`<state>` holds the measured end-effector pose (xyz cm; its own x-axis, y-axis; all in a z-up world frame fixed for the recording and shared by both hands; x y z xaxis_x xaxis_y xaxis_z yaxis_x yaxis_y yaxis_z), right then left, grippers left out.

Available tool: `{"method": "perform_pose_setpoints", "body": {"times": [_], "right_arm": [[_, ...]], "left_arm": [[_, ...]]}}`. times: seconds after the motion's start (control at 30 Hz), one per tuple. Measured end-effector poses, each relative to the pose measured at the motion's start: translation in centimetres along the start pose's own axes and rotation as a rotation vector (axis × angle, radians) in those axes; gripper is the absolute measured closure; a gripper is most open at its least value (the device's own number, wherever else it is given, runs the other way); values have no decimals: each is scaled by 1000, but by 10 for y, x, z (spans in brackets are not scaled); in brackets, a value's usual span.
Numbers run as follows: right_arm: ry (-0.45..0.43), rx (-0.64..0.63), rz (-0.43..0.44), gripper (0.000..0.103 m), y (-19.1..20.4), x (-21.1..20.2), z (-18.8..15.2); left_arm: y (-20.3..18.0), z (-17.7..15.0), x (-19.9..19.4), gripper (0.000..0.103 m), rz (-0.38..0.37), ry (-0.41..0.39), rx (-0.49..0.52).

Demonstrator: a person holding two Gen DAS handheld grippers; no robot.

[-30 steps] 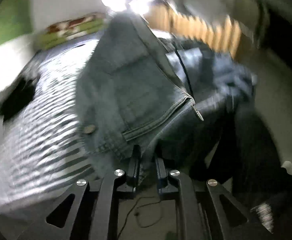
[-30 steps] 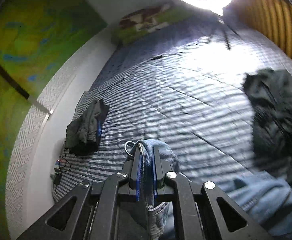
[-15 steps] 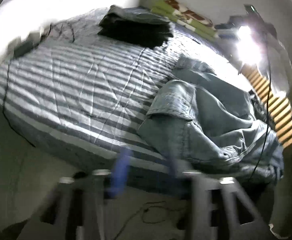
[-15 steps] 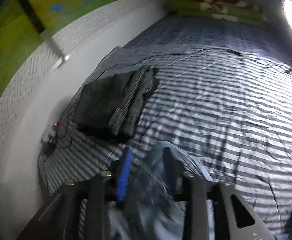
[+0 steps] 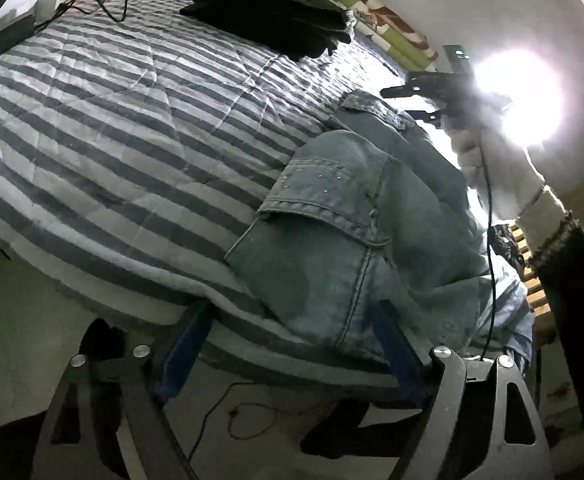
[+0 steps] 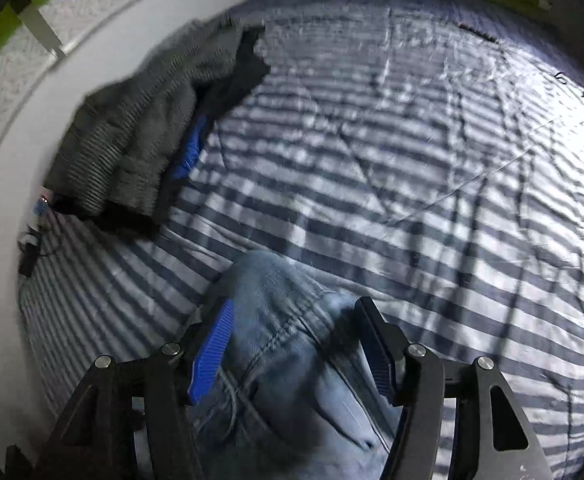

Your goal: Organize objects

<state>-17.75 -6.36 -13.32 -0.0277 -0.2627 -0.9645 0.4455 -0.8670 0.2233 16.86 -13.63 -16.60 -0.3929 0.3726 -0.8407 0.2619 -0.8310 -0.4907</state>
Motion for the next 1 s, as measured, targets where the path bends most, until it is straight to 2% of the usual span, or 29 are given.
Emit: {"method": "perform_pose_setpoints", "body": {"times": [0.03, 0.07, 0.1, 0.13, 0.17, 0.27, 0.33, 0.4, 0.43, 0.5, 0.57, 0.63, 0.67, 0.7, 0.73, 0.77, 0.8, 0.87, 0.93, 1.0], "right_arm": [[-1, -8, -11, 45, 1, 4, -1], [-10, -15, -22, 50, 2, 4, -2], [-22, -27, -24, 70, 4, 2, -4], [-23, -39, -34, 80, 5, -1, -6], [-23, -53, -47, 86, 3, -5, -9], [-54, -71, -71, 91, -5, -30, -20], [-78, -80, -82, 91, -13, -46, -29], [-90, -71, -92, 92, -24, -57, -36], [-88, -69, -97, 92, -31, -59, -42], [-76, -64, -103, 92, -41, -55, -51], [-65, -46, -98, 92, -46, -48, -57], [-61, -37, -96, 92, -48, -42, -60], [-58, -34, -100, 92, -48, -40, -61], [-56, -32, -105, 92, -48, -38, -61], [-57, -30, -110, 92, -48, -38, -61], [-62, -27, -117, 92, -48, -39, -61], [-70, -24, -124, 92, -49, -42, -62], [-105, -15, -160, 92, -47, -54, -57], [-152, -15, -206, 92, -42, -71, -49], [-207, -33, -254, 92, -26, -96, -35]], "left_arm": [[-1, 2, 0, 24, 12, 2, 5], [-3, 2, 0, 31, 26, 2, 11], [-6, 2, 0, 39, 27, 3, 20], [-7, 4, -2, 45, 21, 7, 30], [-11, 4, -1, 57, 22, 15, 40], [-21, 2, -7, 61, 57, 3, 73], [-20, 2, -16, 55, 87, -17, 81], [-14, 10, -28, 29, 108, -57, 57], [-11, 16, -31, 25, 109, -70, 48], [-5, 31, -30, 23, 119, -66, 30], [-5, 41, -20, 23, 94, -28, 28], [-7, 43, 1, 24, 115, 28, 47], [-7, 42, 9, 32, 114, 46, 49], [-10, 42, 19, 47, 107, 72, 52], [-11, 42, 23, 52, 146, 53, 58], [-11, 43, 22, 80, 171, 43, 67], [-14, 44, 26, 96, 173, 59, 75], [-15, 49, 18, 96, 127, 33, 43], [-16, 60, -3, 96, 118, -30, 48], [-16, 71, -30, 96, 67, -85, 45]]}}
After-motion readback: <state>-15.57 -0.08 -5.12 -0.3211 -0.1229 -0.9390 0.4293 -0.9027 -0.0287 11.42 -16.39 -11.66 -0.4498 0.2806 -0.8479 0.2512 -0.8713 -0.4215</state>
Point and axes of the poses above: each gripper's, at about its wrist camera, not at the fingertips, and x roughly the way its jaws point, y to its left, z to its top, the point moved 9 cm from there along x, roughly the way its jaws point, and after that the axes turned 12 degrees about y, right-handed, at the moved point
